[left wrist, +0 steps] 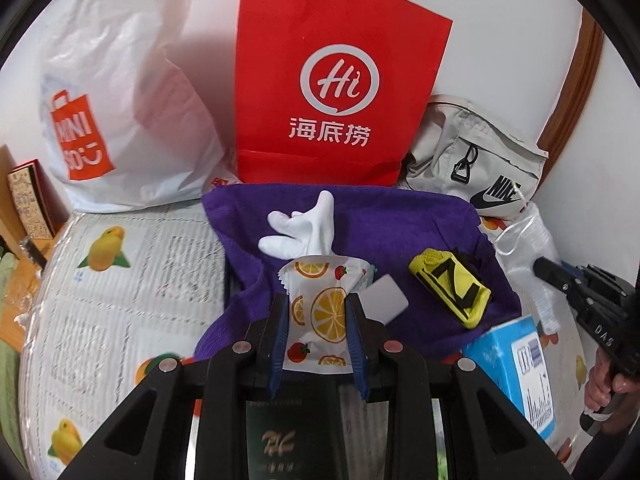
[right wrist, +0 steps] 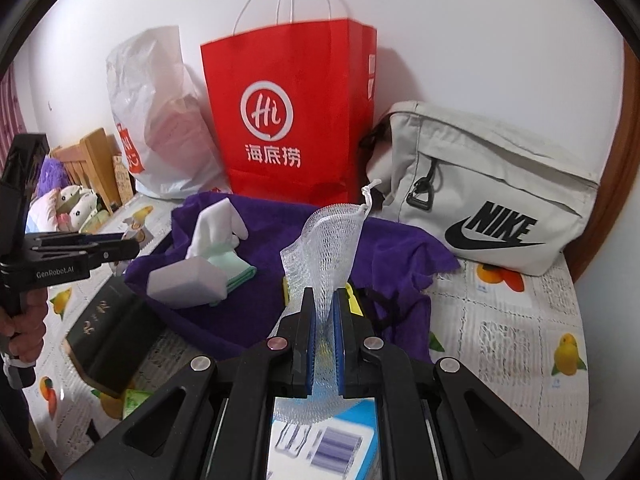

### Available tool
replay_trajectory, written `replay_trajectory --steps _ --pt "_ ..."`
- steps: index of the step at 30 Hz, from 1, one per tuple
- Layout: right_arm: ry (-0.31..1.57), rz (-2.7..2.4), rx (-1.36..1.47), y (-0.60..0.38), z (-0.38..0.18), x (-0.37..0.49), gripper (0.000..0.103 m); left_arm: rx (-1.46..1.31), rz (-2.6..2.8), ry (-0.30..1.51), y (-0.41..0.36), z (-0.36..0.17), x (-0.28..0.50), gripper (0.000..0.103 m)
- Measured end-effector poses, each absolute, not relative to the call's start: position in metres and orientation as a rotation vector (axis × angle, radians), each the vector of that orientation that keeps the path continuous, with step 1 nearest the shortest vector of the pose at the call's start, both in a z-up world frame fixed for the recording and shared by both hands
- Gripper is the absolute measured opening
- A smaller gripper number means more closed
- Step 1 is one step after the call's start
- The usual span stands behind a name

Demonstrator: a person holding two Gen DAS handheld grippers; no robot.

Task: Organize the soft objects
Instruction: 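Carry the mesh bag with the right tool while the left tool carries the packet toward the towel, then release the mesh bag onto the towel with the right tool while the left tool releases the packet there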

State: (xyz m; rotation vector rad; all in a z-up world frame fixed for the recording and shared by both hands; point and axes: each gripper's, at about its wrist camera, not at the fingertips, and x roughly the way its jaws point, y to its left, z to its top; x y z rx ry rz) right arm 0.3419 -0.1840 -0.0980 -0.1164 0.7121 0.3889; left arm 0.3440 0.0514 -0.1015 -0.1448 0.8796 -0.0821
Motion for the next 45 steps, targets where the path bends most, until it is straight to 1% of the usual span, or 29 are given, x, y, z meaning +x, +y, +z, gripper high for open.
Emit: replay_trajectory --steps 8,15,21,22,23,24,25,26,28,31,34,35,36,37,39,41,45 --pt "0.774 0.402 -0.115 -0.178 -0.118 0.372 0.008 -0.166 -0.113 0.917 0.044 -0.114 0.384 0.027" --pt "0.845 0.431 -0.133 -0.171 -0.141 0.395 0.008 -0.199 -0.125 0.964 0.044 -0.13 0.403 0.027" --pt "0.88 0.43 -0.142 -0.17 -0.151 0.406 0.01 -0.196 -0.112 0.964 0.046 -0.13 0.41 0.031" --pt "0.882 0.428 -0.137 -0.171 -0.152 0.407 0.011 -0.195 -0.105 0.964 0.047 -0.13 0.41 0.034" --pt "0.887 0.428 -0.135 -0.171 -0.152 0.408 0.013 -0.192 -0.096 0.969 0.047 -0.131 0.411 0.041" --pt "0.896 0.431 -0.14 -0.17 -0.153 0.409 0.019 -0.191 -0.094 0.971 0.047 -0.131 0.412 0.043" --pt "0.9 0.43 -0.15 -0.169 -0.154 0.409 0.026 -0.193 -0.096 0.97 0.047 -0.131 0.413 0.043" --pt "0.896 0.426 -0.158 -0.168 -0.153 0.409 0.029 -0.198 -0.097 0.97 0.048 -0.131 0.413 0.044" --pt "0.879 0.42 -0.166 -0.167 -0.15 0.407 0.042 -0.202 -0.098 0.969 0.048 -0.131 0.412 0.048" --pt "0.855 0.408 -0.172 -0.168 -0.144 0.403 0.052 -0.193 -0.092 0.959 0.05 -0.127 0.41 0.052" --pt "0.836 0.383 -0.18 -0.17 -0.138 0.398 0.054 -0.192 -0.085 0.951 0.052 -0.122 0.406 0.055" --pt "0.834 0.383 -0.175 -0.171 -0.136 0.396 0.055 -0.188 -0.082 0.945 0.053 -0.12 0.404 0.058" --pt "0.831 0.382 -0.166 -0.173 -0.133 0.393 0.058 -0.184 -0.083 0.94 0.053 -0.118 0.402 0.063" --pt "0.826 0.383 -0.156 -0.173 -0.131 0.39 0.062 -0.18 -0.085 0.932 0.054 -0.116 0.401 0.065" --pt "0.808 0.383 -0.147 -0.174 -0.126 0.382 0.065 -0.181 -0.073 0.91 0.055 -0.111 0.396 0.069" --pt "0.796 0.379 -0.145 -0.174 -0.121 0.373 0.065 -0.18 -0.062 0.918 0.056 -0.109 0.394 0.071" --pt "0.785 0.391 -0.132 -0.171 -0.112 0.352 0.065 -0.182 -0.057 0.908 0.059 -0.101 0.382 0.071"
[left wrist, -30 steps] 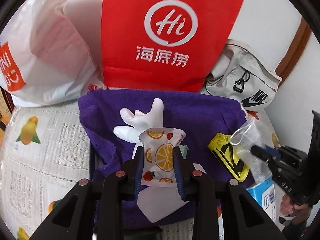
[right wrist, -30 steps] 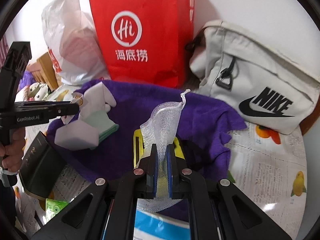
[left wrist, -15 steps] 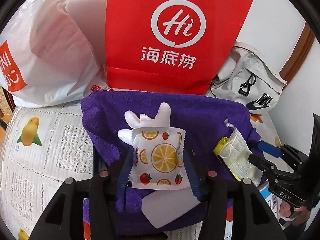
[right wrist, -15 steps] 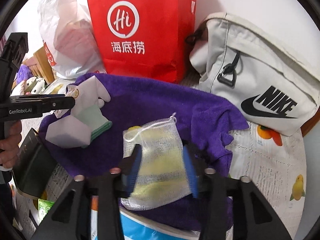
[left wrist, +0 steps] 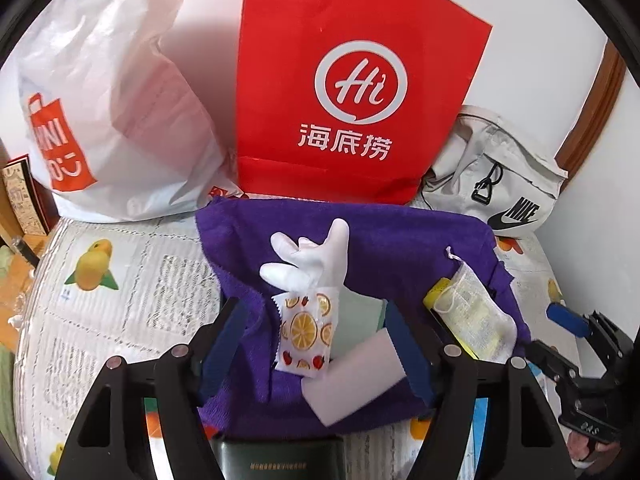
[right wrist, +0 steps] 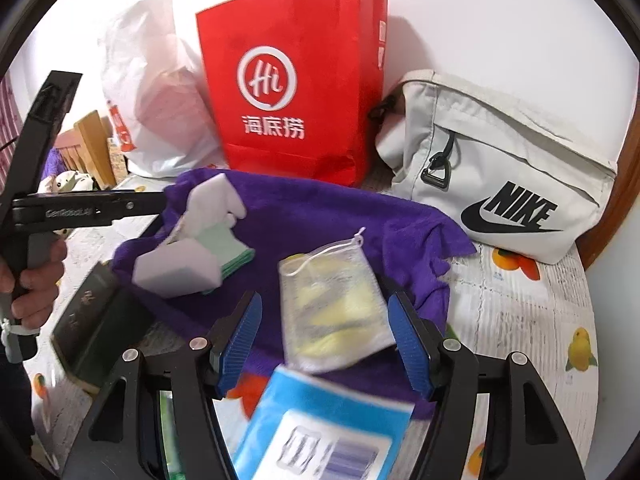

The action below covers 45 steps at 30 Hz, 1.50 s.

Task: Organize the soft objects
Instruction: 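Release the mesh bag onto the towel with the right tool while the left tool releases the packet there, then grasp the green wet-wipe pack with the right tool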

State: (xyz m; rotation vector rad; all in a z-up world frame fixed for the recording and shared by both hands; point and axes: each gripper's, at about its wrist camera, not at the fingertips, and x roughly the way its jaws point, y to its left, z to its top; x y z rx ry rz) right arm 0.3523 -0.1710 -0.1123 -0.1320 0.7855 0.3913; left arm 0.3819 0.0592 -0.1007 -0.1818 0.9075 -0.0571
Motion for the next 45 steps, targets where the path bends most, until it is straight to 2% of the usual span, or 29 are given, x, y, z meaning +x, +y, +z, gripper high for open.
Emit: replay_trajectory --steps 7,19,38,39,40,45 --pt "0.788 0.433 -0.094 -0.164 -0.107 0.308 0.065 -0.173 -0.04 0.897 0.066 -0.091 0.347 0.071" --pt "0.874 0.593 -0.019 -0.127 -0.134 0.237 0.065 -0.178 -0.034 0.894 0.08 -0.093 0.274 0.071" --pt "0.984 0.519 -0.214 -0.066 -0.188 0.232 0.066 -0.203 -0.051 0.933 0.111 -0.128 0.211 0.071" --pt "0.98 0.516 -0.218 -0.066 -0.189 0.232 0.06 -0.197 -0.051 0.938 0.11 -0.129 0.209 0.071" --pt "0.973 0.515 -0.212 -0.067 -0.189 0.231 0.049 -0.191 -0.052 0.941 0.11 -0.13 0.208 0.071" --pt "0.937 0.534 -0.156 -0.077 -0.178 0.225 0.047 -0.187 -0.066 0.95 0.107 -0.132 0.198 0.071"
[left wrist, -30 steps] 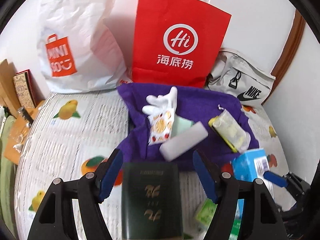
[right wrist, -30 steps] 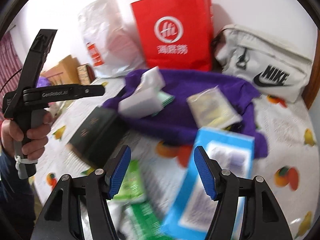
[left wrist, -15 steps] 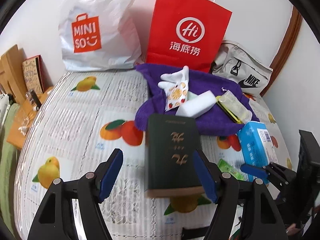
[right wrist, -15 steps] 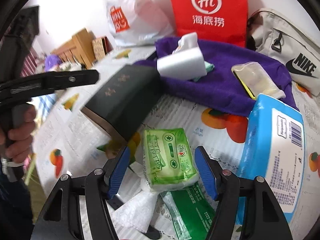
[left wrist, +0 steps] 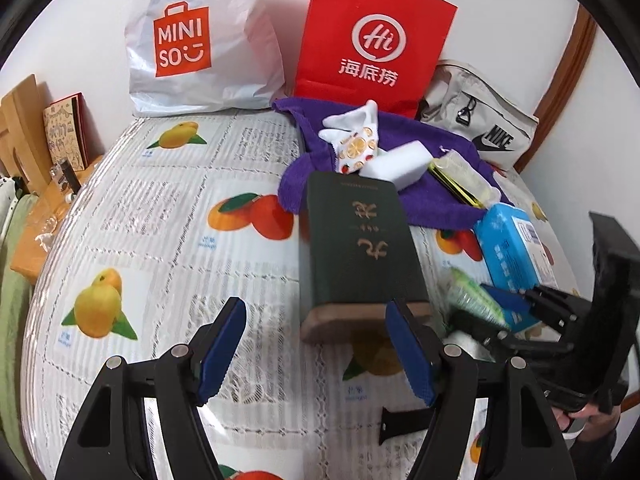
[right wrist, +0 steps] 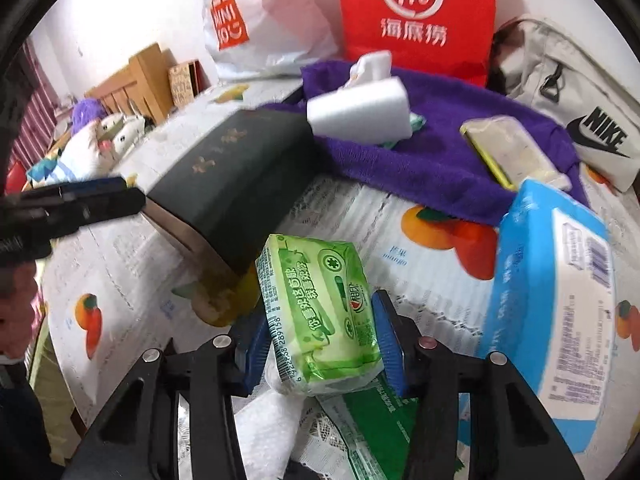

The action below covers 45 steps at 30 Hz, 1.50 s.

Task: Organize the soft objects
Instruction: 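Grasp the green wet-wipe pack with the right tool, then lift the green pack with the right tool while the left tool grasps the white crumpled tissue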

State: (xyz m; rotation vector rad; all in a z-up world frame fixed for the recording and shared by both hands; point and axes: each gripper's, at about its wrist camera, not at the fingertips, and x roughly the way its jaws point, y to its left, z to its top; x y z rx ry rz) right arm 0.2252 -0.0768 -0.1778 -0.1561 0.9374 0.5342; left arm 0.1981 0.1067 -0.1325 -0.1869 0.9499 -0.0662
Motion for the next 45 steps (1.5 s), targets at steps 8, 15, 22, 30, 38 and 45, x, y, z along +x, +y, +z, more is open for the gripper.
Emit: replay_trajectory --steps 8,15,22,30,38,45 --pt "0.836 0.525 -0.104 -0.102 -0.144 0.195 0.047 -0.138 -0.093 0.983 0.083 -0.137 0.177 0.071" --pt "0.78 0.517 -0.06 -0.13 -0.127 0.162 0.047 -0.056 -0.074 1.008 0.058 -0.135 0.156 0.071" --pt "0.757 0.483 0.0 -0.169 -0.123 0.138 0.047 -0.018 -0.049 1.018 0.045 -0.138 0.141 0.071" --pt "0.755 0.399 0.025 -0.209 -0.127 0.113 0.047 -0.078 -0.083 1.034 0.029 -0.157 0.133 0.071" --pt "0.776 0.315 0.057 -0.234 -0.141 0.097 0.047 -0.071 -0.166 1.05 0.004 -0.18 0.136 0.071" --pt "0.801 0.295 0.065 -0.239 -0.162 0.098 0.047 -0.047 -0.21 1.02 -0.014 -0.183 0.15 0.071"
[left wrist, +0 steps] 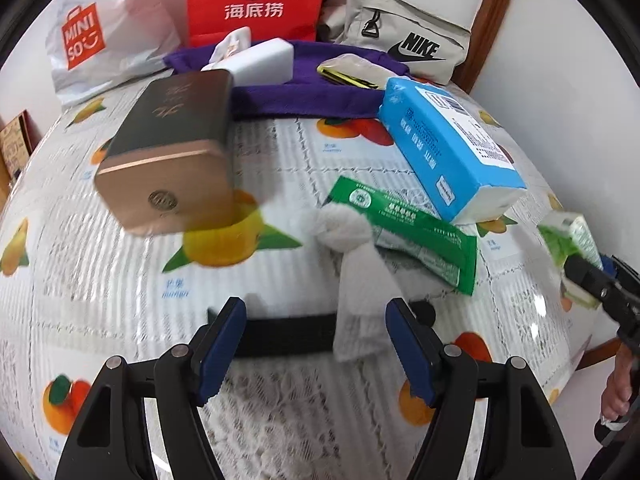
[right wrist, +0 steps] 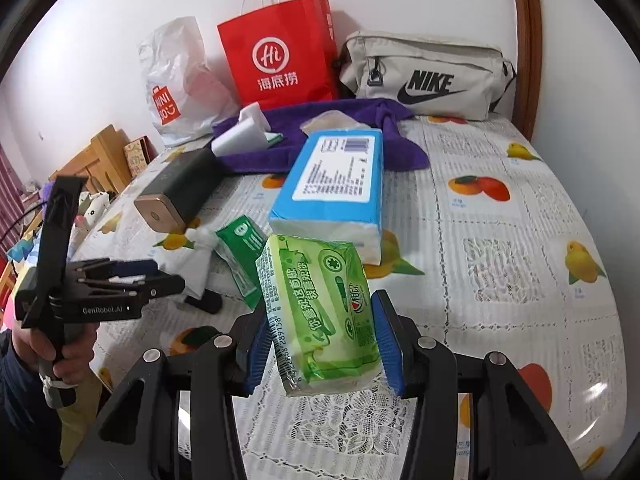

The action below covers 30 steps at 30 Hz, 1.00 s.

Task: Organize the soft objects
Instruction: 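Lift the green pack with the right tool while the left tool grasps the white crumpled tissue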

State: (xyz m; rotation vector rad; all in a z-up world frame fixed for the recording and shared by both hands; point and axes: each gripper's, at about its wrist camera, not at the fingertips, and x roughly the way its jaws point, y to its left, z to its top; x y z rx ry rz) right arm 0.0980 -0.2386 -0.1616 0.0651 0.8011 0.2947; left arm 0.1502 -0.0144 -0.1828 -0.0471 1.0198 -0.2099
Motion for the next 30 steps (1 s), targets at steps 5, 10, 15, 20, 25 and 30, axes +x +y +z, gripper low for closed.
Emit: replay_trajectory --steps 5,10,15,20,25,30 --pt "0.819 0.297 0.072 -0.238 -0.174 0.101 0.047 -0.026 -0.205 1.014 -0.027 -0.183 0.16 0.071" --pt "0.837 0.299 0.081 -0.239 -0.184 0.106 0.047 0.03 -0.181 1.007 -0.042 -0.189 0.168 0.071" --pt "0.841 0.299 0.094 -0.24 -0.188 0.11 0.047 0.075 -0.17 0.981 -0.051 -0.19 0.171 0.052" --pt "0.846 0.291 0.084 -0.239 -0.193 0.114 0.047 0.063 -0.161 0.959 -0.041 -0.19 0.172 0.018" --pt "0.857 0.287 0.088 -0.237 -0.199 0.115 0.046 0.005 -0.176 0.966 -0.023 -0.186 0.17 0.009" --pt "0.845 0.286 0.074 -0.232 -0.198 0.113 0.046 -0.011 -0.146 0.954 -0.004 -0.178 0.159 0.009"
